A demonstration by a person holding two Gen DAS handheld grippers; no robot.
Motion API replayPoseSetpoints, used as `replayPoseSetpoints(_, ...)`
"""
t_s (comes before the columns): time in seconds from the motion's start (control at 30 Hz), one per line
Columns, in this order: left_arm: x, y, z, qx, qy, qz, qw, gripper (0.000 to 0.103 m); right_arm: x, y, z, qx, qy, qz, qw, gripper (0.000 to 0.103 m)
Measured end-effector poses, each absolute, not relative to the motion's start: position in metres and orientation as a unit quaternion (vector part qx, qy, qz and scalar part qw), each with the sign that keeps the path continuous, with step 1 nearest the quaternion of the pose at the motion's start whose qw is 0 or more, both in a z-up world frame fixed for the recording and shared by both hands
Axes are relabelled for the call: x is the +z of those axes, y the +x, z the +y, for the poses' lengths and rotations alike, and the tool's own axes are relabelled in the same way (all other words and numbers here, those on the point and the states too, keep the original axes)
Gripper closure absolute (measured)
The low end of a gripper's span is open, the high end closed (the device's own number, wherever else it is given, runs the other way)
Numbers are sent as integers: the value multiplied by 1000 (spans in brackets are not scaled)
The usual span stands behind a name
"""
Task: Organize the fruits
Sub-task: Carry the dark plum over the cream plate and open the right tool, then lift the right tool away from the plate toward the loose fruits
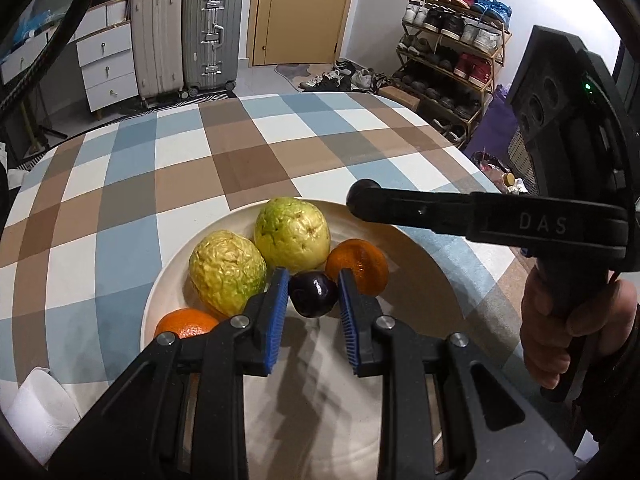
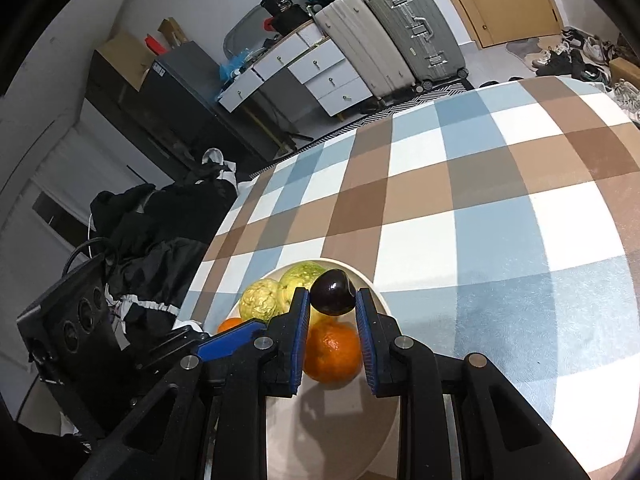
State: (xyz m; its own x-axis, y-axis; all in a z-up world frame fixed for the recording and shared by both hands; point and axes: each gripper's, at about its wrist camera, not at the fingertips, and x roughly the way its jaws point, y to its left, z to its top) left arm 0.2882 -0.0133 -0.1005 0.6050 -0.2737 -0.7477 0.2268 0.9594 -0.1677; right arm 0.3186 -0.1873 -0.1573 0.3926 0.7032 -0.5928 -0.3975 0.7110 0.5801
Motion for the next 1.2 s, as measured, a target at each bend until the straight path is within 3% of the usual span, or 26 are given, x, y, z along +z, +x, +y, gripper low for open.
replayPoseSetpoints(0.27,-100,288,-11,-133,-26,422,896,78,-157,317,-174,333,149,436,823,78)
replayPoseSetpoints(0.33,-98,285,-10,-126,-24,419,899,70,-157,316,-172,329,142,438,825,77)
replayPoseSetpoints(0.43,-92,277,-8,-126,-20,405,905,68,-153,312,-175,326,144,435,827,65)
replayPoseSetpoints(0.47,-90,274,-8,-122,-18,404,907,62,-150,309,-178,328,147,431,827,60)
replayPoseSetpoints(0.7,-61,241,-3,-114,-21,371,921,54,-120,273,-207,328,164,394,843,55)
replayPoseSetpoints(0.87,-40,206,3,-105,-33,353,929,37,-100,216,-235,314,183,356,861,51)
replayPoseSetpoints(0.93,-32,191,3,-103,-31,343,933,33,-92,187,-243,304,175,337,874,43)
replayPoseSetpoints(1.0,-25,174,1,-100,-26,334,937,31,-85,164,-249,296,166,318,885,24)
replayPoseSetpoints(1.2,-7,128,0,-94,-51,318,942,20,-73,91,-262,297,161,260,905,3)
